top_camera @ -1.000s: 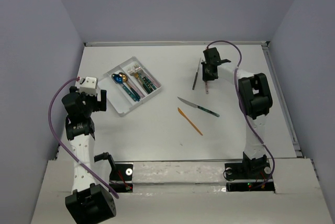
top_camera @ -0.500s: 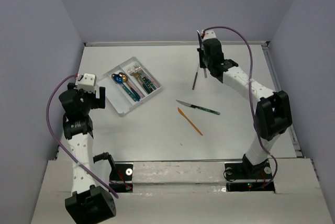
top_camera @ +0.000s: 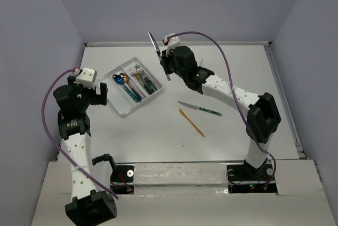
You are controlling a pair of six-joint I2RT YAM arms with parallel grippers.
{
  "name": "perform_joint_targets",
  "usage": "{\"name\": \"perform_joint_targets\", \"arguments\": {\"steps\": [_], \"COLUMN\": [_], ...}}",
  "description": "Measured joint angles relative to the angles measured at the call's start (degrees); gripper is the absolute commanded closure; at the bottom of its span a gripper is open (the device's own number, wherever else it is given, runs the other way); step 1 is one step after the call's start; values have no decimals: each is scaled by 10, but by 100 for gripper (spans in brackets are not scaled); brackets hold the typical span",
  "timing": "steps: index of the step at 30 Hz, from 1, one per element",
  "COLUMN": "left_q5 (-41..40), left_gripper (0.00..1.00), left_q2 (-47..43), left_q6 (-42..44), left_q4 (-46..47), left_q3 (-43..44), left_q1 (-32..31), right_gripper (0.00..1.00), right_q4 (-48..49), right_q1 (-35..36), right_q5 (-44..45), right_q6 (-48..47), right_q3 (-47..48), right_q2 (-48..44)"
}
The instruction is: Sort the eating utensils into containers
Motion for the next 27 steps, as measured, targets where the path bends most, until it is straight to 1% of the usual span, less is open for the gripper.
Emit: {"name": "perform_joint_targets", "arguments": {"steps": [2,5,7,9,11,15,19,23,27], "left_q5": [33,96,125,146,155,162,159,135,111], "left_gripper": [4,3,2,2,2,3,5,9,10], "left_q2": [6,18,19,16,13,14,19,25,28], "left_q6": [-9,-33,-48,-60,-73,-111,-147,-166,-175], "left_q4": [-5,-7,-3,7,14,35,65,81,86], "left_q3": [10,43,63,76,77,71,53,38,32], "left_q1": [0,0,0,0,0,0,0,0,0], "right_gripper": [100,100,100,100,100,100,100,100,100], "right_q4": [40,104,131,155,174,195,200,221,240], "right_q1": [14,71,102,137,152,155,156,162,166], "right_q5": [-12,-38,-51,-71,-89,-99,-98,-99,-100], "right_q6": [5,13,21,35,53,77,85,89,89], "right_q3": [-22,-35,-26,1,25,36,36,36,36], "right_q2": [-7,-2,10,37,62,98,114,115,115]}}
